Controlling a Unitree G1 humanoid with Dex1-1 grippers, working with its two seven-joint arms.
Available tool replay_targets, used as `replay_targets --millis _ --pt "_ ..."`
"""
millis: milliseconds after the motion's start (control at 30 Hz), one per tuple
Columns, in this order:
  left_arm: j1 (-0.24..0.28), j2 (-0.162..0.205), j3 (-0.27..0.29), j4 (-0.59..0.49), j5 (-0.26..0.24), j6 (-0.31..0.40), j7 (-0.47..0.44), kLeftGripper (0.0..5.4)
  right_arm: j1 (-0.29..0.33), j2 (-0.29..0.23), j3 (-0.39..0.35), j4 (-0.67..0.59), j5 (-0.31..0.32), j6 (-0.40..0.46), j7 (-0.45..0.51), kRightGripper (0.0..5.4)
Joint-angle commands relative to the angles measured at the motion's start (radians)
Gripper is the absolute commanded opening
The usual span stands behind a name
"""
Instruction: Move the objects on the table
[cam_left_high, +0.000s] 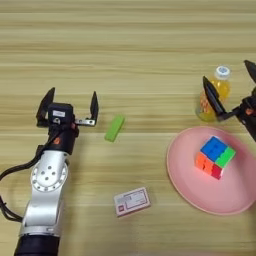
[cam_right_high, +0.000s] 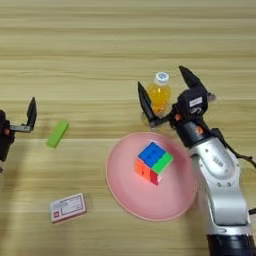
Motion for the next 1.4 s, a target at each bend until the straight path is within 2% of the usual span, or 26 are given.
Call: replay_targets --millis 33,167,300,433,700,933,1200,1400 --pt "-0.007 -0.002 -0.002 0.016 0.009 -0.013 0.007 5.40 -0.039 0.029 0.015 0.046 -0.065 0.034 -0.068 5.38" --pt "-0.007 -0.002 -0.001 0.018 0.009 -0.019 0.008 5.40 -0.071 0.050 0.013 0.090 -0.088 0.055 -0.111 5.38" --pt "-0.007 0.000 0.002 0.023 0.008 -0.023 0.008 5.40 -0.122 0.082 -0.008 0.151 -0.065 0.112 -0.152 5.38" --pt "-0.007 0.001 0.003 0.025 0.009 -0.028 0.008 5.40 -0.176 0.090 -0.015 0.236 -0.073 0.132 -0.166 5.38" --pt "-0.008 0.001 0.006 0.031 0.009 -0.033 0.009 5.40 -0.264 0.098 -0.035 0.399 -0.076 0.105 -0.178 5.38" --pt "-0.007 0.001 0.005 0.036 0.011 -0.039 0.010 5.40 -0.302 0.100 -0.060 0.509 -0.065 0.061 -0.174 5.38" --pt "-0.007 0.002 0.005 0.040 0.012 -0.044 0.009 5.40 -0.332 0.106 -0.071 0.595 -0.066 0.027 -0.175 4.55" --pt "-0.006 0.002 0.005 0.040 0.012 -0.045 0.009 5.40 -0.325 0.120 -0.060 0.604 -0.067 0.020 -0.171 3.87"
